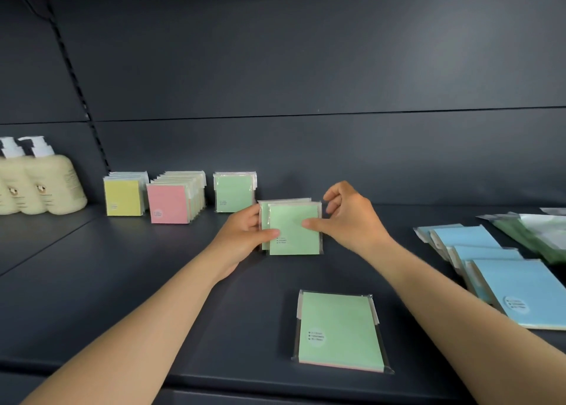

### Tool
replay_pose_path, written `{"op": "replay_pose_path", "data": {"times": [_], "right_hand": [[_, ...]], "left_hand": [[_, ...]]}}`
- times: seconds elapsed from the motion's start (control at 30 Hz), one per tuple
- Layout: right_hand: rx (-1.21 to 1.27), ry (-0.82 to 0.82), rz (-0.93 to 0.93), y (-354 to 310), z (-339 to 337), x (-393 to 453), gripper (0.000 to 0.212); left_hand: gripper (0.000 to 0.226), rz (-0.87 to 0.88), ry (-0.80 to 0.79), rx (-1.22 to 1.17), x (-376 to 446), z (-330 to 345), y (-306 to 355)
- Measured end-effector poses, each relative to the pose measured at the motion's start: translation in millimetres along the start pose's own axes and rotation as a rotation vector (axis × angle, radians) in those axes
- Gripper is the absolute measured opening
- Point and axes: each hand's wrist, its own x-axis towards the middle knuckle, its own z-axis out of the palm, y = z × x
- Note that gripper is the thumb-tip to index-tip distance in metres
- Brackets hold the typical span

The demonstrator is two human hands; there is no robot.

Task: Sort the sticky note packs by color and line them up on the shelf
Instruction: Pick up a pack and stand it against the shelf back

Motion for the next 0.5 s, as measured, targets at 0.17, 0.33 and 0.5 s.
{"op": "replay_pose_path", "data": {"times": [0.17,0.33,0.5], "right_hand": [[-0.499,-0.697,0.022,-31.3,-46.3,-30.3,0.053],[-0.707,-1.007,-0.034,-43.5,-44.7,-49.5,0.05],[-0.871,-0.922,-0.149,-23.3,-15.1,-37.9,0.014]], "left_hand": [[0.039,-0.041,0.161,-0.039,2.5,-11.5,-1.8],[0.04,-0.05,0.185,-0.075,3.3,-12.8,-3.1],[0.04,-0.044,0.185,-0.082,4.3,-12.5,-4.0]]}}
